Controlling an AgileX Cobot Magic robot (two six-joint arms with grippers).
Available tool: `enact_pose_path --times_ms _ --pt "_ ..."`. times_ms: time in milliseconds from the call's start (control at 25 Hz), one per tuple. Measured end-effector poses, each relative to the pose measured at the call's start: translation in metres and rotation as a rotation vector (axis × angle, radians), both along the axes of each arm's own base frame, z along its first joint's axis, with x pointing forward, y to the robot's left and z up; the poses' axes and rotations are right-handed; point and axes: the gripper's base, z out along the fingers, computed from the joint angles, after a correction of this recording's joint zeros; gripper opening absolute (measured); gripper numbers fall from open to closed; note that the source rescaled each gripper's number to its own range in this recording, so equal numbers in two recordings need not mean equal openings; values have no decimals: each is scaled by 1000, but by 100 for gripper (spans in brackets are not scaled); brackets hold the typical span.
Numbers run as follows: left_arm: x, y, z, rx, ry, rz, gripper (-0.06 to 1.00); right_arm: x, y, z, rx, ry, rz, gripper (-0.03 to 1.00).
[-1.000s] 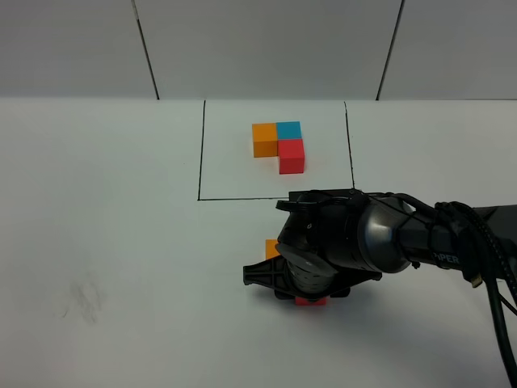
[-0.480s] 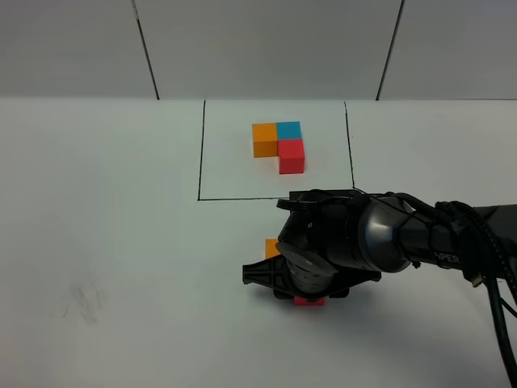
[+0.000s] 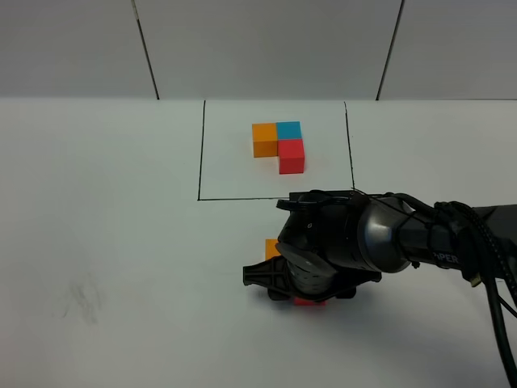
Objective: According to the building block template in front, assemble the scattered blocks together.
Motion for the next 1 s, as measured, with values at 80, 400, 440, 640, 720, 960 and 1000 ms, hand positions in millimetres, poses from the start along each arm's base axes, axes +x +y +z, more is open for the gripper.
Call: enact_pose_path --times_ms 80,400,440,640,720,960,1000 --pt "0 0 0 -1 0 1 65 0 0 0 0 0 4 61" --pt "0 0 0 0 0 0 65 -5 -4 4 -36 51 -16 97" --pt "0 0 0 0 0 0 65 -7 -5 5 -43 67 -21 98" --pt "0 0 0 0 0 0 65 -18 -4 33 -42 62 44 99" --pt "0 0 0 0 0 0 65 -25 0 53 -24 33 90 99" --pt "0 0 0 0 0 0 65 -59 -10 120 -87 -48 220 99" --pt "0 0 0 0 0 0 65 -61 -18 132 -130 -75 221 98"
